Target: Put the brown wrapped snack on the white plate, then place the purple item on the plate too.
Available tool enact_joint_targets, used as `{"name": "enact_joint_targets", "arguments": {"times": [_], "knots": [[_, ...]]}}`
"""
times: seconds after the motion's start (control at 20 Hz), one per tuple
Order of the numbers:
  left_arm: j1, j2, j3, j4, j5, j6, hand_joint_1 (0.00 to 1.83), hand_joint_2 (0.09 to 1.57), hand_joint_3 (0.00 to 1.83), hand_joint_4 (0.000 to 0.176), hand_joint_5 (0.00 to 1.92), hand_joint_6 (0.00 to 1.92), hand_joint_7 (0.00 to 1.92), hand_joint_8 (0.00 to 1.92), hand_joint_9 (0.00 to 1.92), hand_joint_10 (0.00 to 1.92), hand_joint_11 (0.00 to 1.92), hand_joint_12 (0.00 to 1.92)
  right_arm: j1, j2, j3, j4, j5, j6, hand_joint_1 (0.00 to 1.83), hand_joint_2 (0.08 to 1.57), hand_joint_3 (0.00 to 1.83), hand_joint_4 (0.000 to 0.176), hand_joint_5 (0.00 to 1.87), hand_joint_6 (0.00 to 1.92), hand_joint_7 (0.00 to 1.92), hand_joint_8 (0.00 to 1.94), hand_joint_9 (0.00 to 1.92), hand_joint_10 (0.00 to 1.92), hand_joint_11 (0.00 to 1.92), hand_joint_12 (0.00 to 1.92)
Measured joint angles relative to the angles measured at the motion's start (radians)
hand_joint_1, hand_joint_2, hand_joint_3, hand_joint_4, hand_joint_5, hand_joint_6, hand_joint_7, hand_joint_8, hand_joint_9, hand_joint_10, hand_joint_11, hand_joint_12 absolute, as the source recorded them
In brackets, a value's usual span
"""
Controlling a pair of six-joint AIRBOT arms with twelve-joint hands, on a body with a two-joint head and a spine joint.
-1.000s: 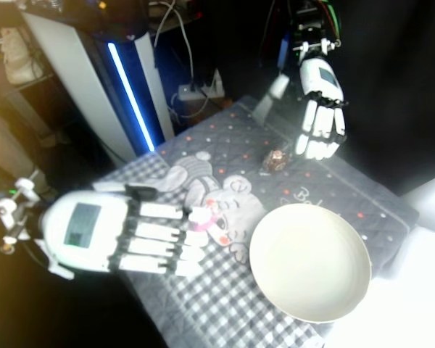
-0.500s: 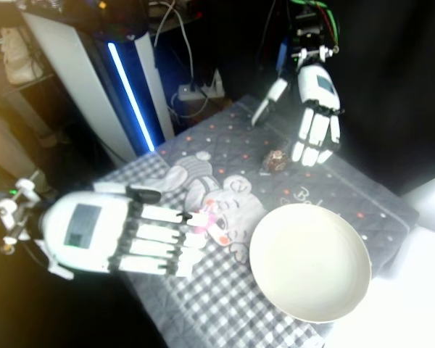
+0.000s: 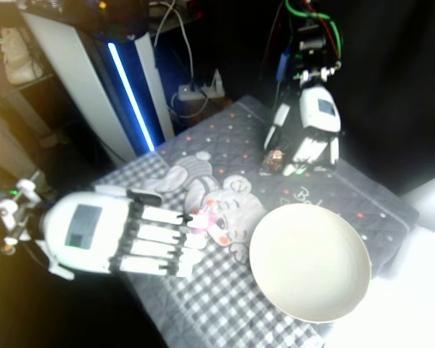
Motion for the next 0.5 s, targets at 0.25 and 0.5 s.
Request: {"name": "enact_joint_targets", "arguments": {"times": [0.25,0.5], "knots": [[-0.022,-0.019,0.02,0.001,0.011,0.002,1.28,1.06,0.0,0.0,1.16,0.44,1.09,1.01,0.89,1.17,0.29,1.75,0.0,-0.001,0.0,-0.001,0.0,0.0,0.66,1.12,0.0,0.051,0.4,0.0,0.36,0.0,0.35,0.0,0.13,0.63],[-0.106,-0.019,0.033,0.051,0.058,0.004,1.26,1.08,0.0,0.0,1.17,0.41,0.96,1.26,0.74,1.74,0.21,1.91,0.0,-0.001,0.005,0.001,0.001,0.0,0.57,1.13,0.0,0.049,0.41,0.01,0.39,0.01,0.39,0.01,0.19,0.64]]}}
